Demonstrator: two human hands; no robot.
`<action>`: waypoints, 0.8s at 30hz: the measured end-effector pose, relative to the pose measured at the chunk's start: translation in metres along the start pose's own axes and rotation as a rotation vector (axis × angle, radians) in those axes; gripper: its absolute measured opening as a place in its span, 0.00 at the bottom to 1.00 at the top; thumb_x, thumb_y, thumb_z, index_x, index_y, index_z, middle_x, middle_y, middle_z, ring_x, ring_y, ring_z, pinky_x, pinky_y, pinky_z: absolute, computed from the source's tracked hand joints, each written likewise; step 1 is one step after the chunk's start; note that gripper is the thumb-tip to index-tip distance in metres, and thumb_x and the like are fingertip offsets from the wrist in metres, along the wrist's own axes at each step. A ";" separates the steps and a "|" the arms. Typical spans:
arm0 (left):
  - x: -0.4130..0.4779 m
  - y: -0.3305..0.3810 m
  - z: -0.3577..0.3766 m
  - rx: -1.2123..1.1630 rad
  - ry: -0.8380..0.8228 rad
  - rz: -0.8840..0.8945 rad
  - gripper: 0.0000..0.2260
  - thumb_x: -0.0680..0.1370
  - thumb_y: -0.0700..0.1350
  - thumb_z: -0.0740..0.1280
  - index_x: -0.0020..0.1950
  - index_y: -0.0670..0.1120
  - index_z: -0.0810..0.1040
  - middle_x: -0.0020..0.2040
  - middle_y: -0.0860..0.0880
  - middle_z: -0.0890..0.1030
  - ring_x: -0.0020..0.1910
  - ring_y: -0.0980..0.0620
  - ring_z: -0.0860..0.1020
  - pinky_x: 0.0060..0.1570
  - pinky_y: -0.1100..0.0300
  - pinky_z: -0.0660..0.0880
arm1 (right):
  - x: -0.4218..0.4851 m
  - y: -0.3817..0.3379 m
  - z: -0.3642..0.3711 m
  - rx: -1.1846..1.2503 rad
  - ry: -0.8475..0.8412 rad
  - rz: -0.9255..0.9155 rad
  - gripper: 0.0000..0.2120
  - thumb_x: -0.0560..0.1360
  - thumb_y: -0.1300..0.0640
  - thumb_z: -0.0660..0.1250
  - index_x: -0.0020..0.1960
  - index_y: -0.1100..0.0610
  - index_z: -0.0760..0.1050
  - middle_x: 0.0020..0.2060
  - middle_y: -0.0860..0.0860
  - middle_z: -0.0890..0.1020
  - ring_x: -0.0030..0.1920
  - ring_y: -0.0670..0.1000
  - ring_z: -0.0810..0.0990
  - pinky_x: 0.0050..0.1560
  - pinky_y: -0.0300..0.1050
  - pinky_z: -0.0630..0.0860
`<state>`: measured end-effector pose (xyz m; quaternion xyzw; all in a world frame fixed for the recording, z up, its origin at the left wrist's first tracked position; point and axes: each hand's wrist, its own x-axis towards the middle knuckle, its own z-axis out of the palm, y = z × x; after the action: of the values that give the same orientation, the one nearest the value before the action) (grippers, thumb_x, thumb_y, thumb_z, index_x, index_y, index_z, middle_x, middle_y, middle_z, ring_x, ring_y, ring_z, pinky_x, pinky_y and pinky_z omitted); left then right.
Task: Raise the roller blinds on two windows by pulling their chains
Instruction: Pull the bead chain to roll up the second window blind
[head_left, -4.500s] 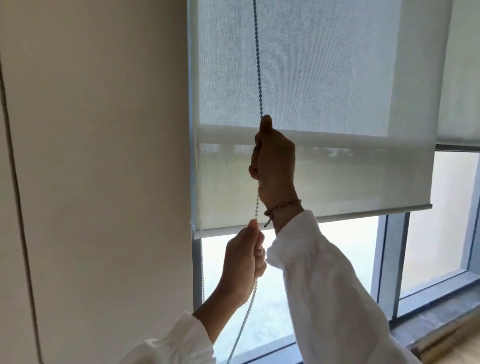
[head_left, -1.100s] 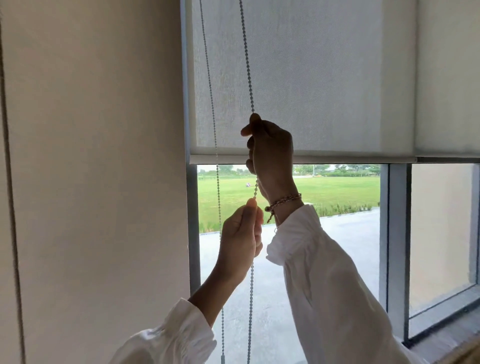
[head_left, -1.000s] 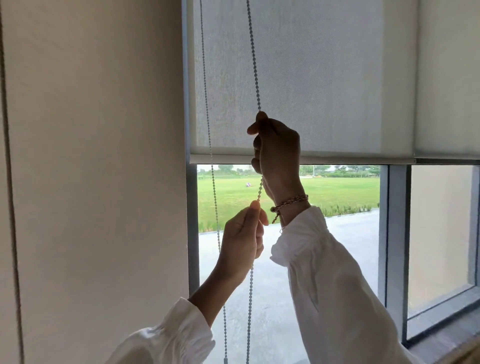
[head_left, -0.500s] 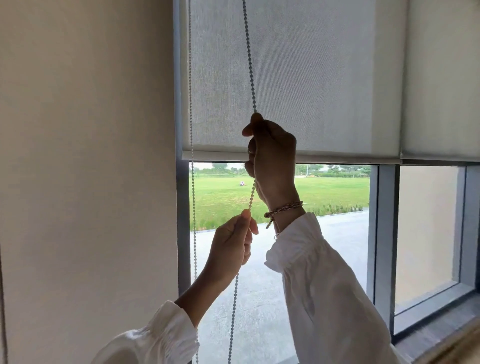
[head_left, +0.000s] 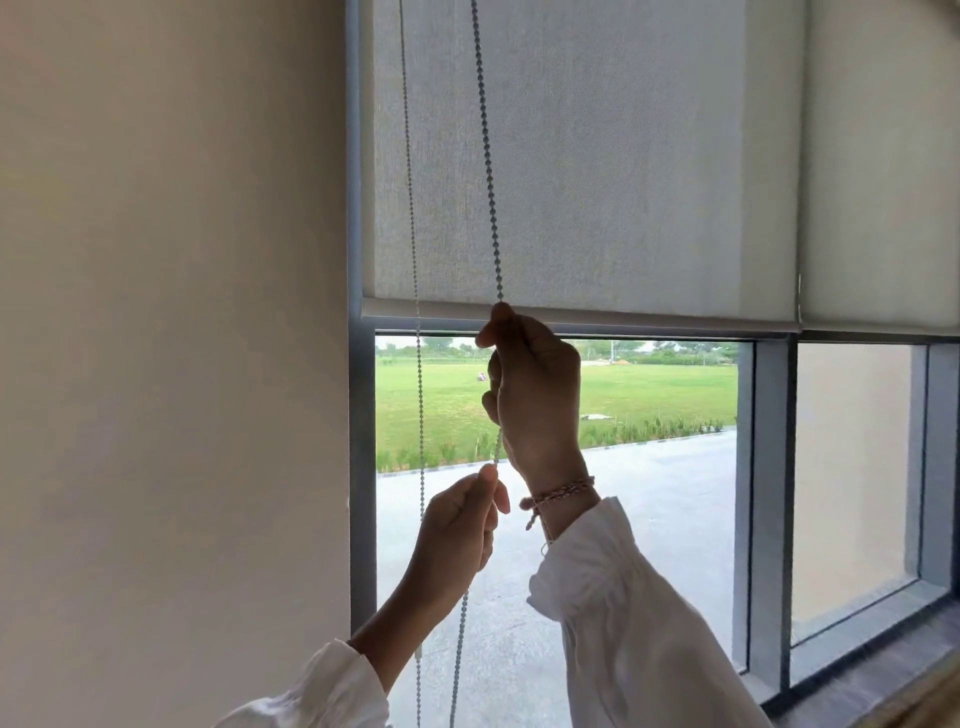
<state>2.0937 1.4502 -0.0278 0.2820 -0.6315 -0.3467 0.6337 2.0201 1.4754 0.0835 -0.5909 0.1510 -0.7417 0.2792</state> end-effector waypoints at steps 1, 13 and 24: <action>0.000 0.000 -0.001 0.001 -0.001 0.002 0.22 0.79 0.49 0.56 0.26 0.54 0.75 0.18 0.56 0.61 0.17 0.61 0.56 0.18 0.71 0.54 | -0.001 0.001 0.001 -0.003 0.003 -0.009 0.18 0.77 0.53 0.61 0.28 0.48 0.75 0.16 0.43 0.68 0.18 0.41 0.62 0.23 0.35 0.59; 0.001 -0.004 -0.010 0.012 0.005 0.035 0.15 0.73 0.56 0.59 0.28 0.53 0.74 0.18 0.56 0.61 0.17 0.60 0.56 0.19 0.71 0.54 | -0.002 0.006 0.005 0.044 -0.001 -0.033 0.18 0.76 0.52 0.61 0.29 0.48 0.75 0.16 0.42 0.67 0.18 0.41 0.62 0.22 0.33 0.59; 0.000 -0.001 -0.010 0.026 0.007 0.026 0.19 0.78 0.50 0.57 0.27 0.52 0.74 0.18 0.55 0.62 0.16 0.61 0.57 0.18 0.71 0.55 | -0.002 0.005 0.003 0.082 0.004 -0.041 0.17 0.77 0.54 0.62 0.29 0.50 0.75 0.16 0.42 0.66 0.18 0.41 0.61 0.22 0.32 0.59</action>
<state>2.1036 1.4490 -0.0290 0.2832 -0.6373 -0.3291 0.6367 2.0243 1.4725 0.0800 -0.5805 0.1088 -0.7539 0.2876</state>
